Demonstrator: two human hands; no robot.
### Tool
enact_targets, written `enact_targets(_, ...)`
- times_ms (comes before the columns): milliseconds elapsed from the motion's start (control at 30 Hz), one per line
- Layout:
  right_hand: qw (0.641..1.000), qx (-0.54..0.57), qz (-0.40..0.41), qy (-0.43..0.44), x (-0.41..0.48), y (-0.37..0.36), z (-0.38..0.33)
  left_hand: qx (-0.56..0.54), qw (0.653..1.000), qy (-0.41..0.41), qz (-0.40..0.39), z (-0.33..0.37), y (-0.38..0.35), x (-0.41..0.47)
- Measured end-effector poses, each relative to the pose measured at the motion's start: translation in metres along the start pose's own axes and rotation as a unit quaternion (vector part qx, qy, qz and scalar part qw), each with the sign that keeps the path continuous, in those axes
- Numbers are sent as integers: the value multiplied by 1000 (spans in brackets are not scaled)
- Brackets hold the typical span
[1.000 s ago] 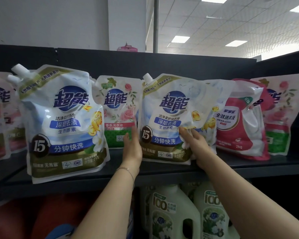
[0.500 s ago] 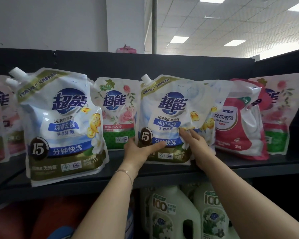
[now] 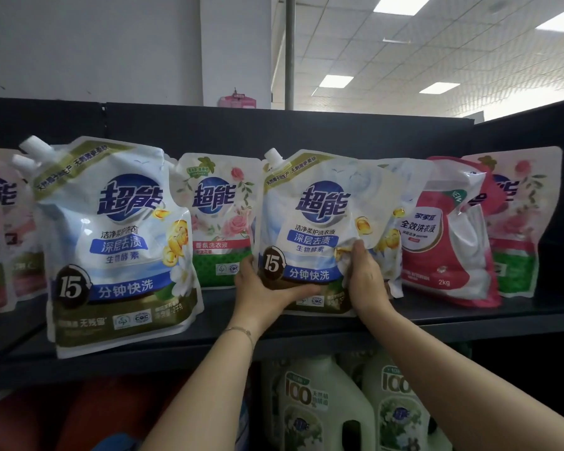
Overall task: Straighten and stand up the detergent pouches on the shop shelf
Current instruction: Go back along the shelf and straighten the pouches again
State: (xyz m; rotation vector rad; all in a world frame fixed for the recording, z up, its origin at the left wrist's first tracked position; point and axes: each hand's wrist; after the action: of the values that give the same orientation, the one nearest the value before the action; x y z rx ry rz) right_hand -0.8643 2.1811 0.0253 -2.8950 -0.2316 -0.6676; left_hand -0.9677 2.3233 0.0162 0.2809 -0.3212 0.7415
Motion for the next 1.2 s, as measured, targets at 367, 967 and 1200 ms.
enact_targets(367,955,-235,143,109,21,7,-31,77,997,-27,4,6,-4,-7)
enact_targets(967,917,-308,98,235,48,28,-60,133,990,-12,55,5,-14,-4)
enact_targets(1200,769,-435,36,466,16,37,-36,135,987,5,82,4,-16,-7)
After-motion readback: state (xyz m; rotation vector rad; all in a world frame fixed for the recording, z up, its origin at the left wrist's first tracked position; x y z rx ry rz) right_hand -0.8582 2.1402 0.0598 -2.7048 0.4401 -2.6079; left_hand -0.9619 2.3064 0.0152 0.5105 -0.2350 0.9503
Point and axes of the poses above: each hand's wrist, its own x-axis towards the middle knuckle, its own y-axis out of the back of the hand, z = x × y, and after that the axes turned 6 degrees about z, right-handed
